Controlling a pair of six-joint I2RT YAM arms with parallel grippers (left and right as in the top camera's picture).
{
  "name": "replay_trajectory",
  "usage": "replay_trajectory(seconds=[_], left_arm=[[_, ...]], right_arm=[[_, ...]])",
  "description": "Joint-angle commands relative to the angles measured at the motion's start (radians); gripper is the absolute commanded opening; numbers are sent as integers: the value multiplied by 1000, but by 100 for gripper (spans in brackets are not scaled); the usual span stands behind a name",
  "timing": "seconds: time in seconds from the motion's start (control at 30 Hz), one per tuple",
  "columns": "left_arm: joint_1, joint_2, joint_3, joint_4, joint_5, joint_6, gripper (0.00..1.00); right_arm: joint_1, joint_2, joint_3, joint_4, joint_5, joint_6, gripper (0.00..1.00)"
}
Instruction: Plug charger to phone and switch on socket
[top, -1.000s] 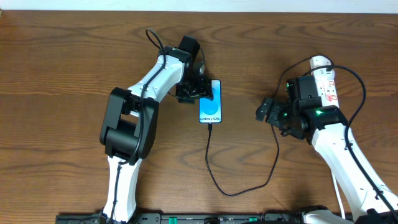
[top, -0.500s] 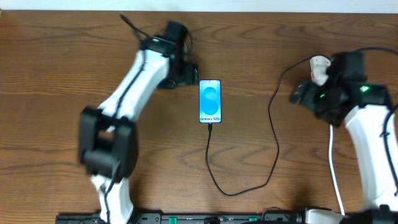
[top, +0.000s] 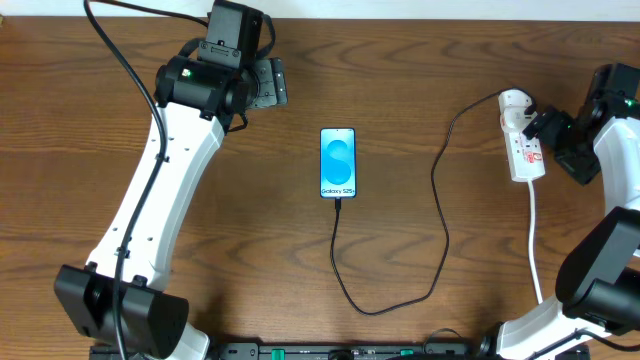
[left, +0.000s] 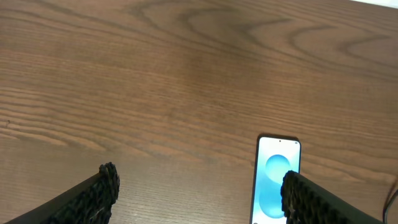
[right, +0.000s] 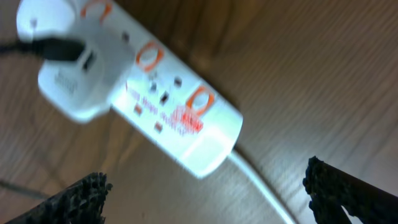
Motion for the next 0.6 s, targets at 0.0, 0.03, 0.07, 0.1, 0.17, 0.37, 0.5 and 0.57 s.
replay_trajectory(seconds=[0.0, 0.03, 0.07, 0.1, 0.17, 0.37, 0.5, 0.57], left_arm=[[2, 8, -2, -5, -24, 9, 85], [2, 8, -2, -5, -24, 9, 85], [2, 8, -2, -5, -24, 9, 85], [2, 8, -2, -5, -24, 9, 85], [2, 8, -2, -5, -24, 9, 85], [2, 8, -2, -5, -24, 9, 85], [2, 8, -2, -5, -24, 9, 85], [2, 8, -2, -5, -24, 9, 85]], right_arm=[[-9, 23, 25, 39, 132, 50, 99], [-9, 30, 25, 55, 159, 58, 99], [-8, 42, 25, 73, 183, 68, 99], [-9, 49, 25, 89, 191, 71, 99], [-11, 73, 25, 117, 201, 76, 99], [-51, 141, 25, 169, 160, 186, 99], [-63, 173, 25, 217, 81, 187, 99], [-68, 176, 25, 241, 49, 187, 99]])
